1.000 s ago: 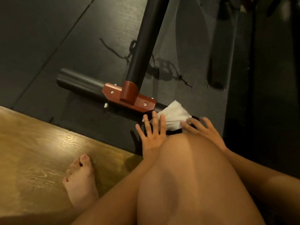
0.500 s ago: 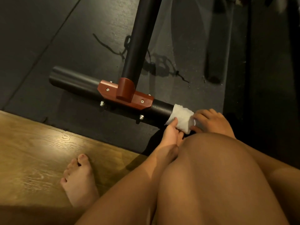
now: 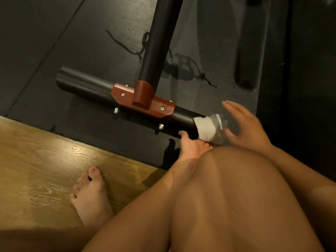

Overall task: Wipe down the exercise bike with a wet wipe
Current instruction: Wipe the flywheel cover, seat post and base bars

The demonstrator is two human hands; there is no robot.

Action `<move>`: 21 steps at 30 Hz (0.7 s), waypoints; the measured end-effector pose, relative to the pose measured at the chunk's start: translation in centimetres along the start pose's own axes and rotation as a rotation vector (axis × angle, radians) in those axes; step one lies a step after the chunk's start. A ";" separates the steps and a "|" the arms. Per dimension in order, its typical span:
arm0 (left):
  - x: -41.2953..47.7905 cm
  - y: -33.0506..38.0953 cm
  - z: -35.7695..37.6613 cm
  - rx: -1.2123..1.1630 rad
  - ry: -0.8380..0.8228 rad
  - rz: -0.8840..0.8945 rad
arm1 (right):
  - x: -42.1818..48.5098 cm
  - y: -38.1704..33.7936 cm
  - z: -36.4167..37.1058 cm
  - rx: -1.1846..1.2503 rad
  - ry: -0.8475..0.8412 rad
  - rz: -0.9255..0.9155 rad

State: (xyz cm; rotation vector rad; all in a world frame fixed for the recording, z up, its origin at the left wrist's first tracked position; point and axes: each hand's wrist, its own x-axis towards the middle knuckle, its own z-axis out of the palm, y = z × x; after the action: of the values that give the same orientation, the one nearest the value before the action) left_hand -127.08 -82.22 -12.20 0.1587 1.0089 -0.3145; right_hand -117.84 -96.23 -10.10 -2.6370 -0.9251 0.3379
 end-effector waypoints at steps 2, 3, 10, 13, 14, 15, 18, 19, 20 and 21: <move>-0.8 0.0 0.7 0.060 -0.006 -0.019 | -1.6 -0.5 -0.7 -0.016 0.158 -0.111; -0.9 0.1 0.8 0.036 0.002 -0.016 | -2.2 -1.0 -0.6 0.033 0.100 -0.166; -0.5 3.3 -1.6 0.053 -0.027 -0.131 | 0.4 -1.7 4.8 -0.106 -0.167 -0.154; -0.7 4.7 -3.9 0.293 0.072 0.015 | 3.4 -2.9 5.1 -0.157 -0.214 -0.140; -1.0 5.2 -4.7 0.301 0.099 0.059 | 4.1 -3.3 5.4 -0.190 -0.270 -0.104; -1.2 5.8 -5.6 0.286 0.136 0.097 | 4.8 -3.8 5.7 -0.237 -0.299 -0.083; -2.1 7.2 -7.6 0.193 0.245 0.198 | 6.1 -5.8 6.8 -0.353 -0.283 -0.076; -2.2 7.5 -8.0 0.162 0.281 0.245 | 6.5 -6.6 7.3 -0.341 -0.266 -0.080; -2.4 7.7 -8.5 0.127 0.312 0.294 | 6.7 -7.3 7.7 -0.271 -0.235 -0.075; -2.5 7.8 -8.8 0.090 0.337 0.337 | 6.9 -8.0 8.0 -0.137 -0.169 -0.063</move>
State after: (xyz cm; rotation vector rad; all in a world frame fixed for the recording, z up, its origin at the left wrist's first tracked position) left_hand -132.82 -71.95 -14.87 0.4691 1.2784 -0.0225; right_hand -119.72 -84.13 -15.20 -2.7279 -1.1193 0.5058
